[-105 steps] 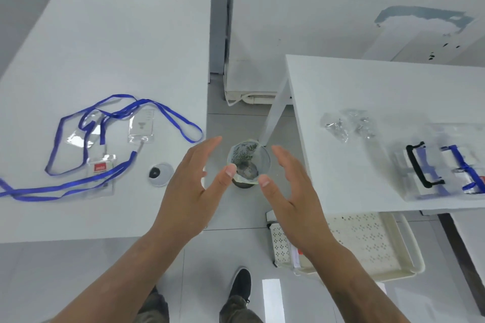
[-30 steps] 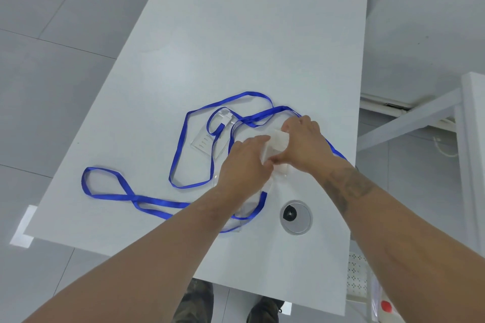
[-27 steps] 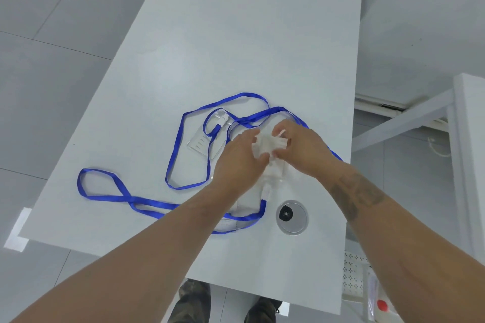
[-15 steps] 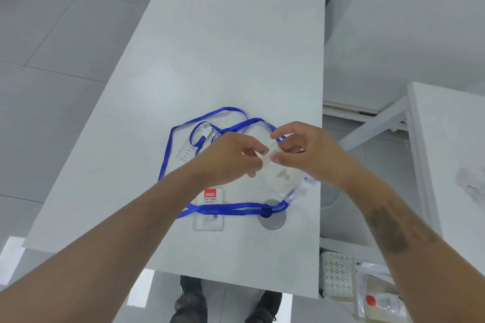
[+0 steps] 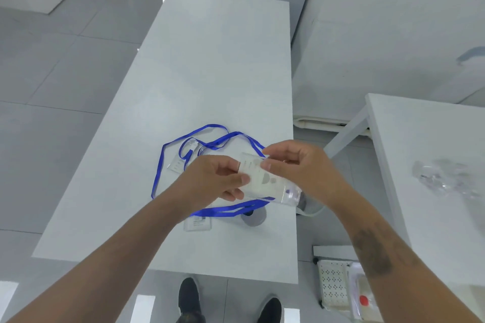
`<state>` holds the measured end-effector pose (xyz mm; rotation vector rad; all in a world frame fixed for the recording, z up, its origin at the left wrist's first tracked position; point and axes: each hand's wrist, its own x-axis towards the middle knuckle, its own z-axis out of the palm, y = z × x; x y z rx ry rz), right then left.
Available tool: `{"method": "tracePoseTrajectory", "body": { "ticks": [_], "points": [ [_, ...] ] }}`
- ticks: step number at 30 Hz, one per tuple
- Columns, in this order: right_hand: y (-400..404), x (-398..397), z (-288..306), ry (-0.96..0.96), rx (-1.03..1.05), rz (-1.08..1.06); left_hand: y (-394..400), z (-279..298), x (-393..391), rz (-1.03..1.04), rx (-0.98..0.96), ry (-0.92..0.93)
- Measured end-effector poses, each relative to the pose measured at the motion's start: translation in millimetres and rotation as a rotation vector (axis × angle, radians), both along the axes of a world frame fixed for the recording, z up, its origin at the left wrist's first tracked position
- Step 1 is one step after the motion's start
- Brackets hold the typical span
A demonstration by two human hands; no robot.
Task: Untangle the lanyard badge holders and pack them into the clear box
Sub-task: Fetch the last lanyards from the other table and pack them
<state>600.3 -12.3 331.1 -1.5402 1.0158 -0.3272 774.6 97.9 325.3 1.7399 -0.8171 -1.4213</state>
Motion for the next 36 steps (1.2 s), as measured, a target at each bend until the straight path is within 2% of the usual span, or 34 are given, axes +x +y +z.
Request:
{"method": "tracePoseTrajectory", "body": {
  "ticks": [2, 5, 10, 15, 19, 22, 24, 26, 30, 33, 36],
  "points": [
    [-1, -11, -1, -0.043, 0.05, -0.048, 7, 1, 4, 0.098, 0.004, 0.044],
    [5, -22, -9, -0.091, 0.114, -0.073, 15, -1, 6, 0.139, 0.018, 0.064],
    [11, -27, -19, -0.051, 0.064, -0.141, 19, -3, 4, 0.117, 0.046, 0.048],
    [14, -26, -18, -0.071, 0.047, -0.15, 20, -1, 6, 0.144, -0.009, 0.09],
    [17, -32, -29, -0.081, 0.076, -0.226, 21, 0, 13, 0.292, -0.028, 0.241],
    [36, -25, -49, 0.02, 0.0, -0.291, 19, 2, 12, 0.306, -0.045, 0.329],
    [56, -14, -58, 0.146, -0.065, -0.193, 15, 1, 6, 0.292, -0.049, 0.326],
    [74, -1, -55, 0.258, -0.124, -0.011, 10, -1, 0, 0.275, -0.055, 0.256],
    [80, 13, -24, 0.55, -0.478, 0.387, 4, -9, -8, 0.208, -0.065, -0.04],
    [57, 9, 15, 0.61, -0.582, 0.434, 8, -14, -8, 0.154, -0.04, -0.138],
    [24, 3, 43, 0.453, -0.503, 0.287, 15, -18, -11, 0.125, 0.023, -0.093]
  ]
}}
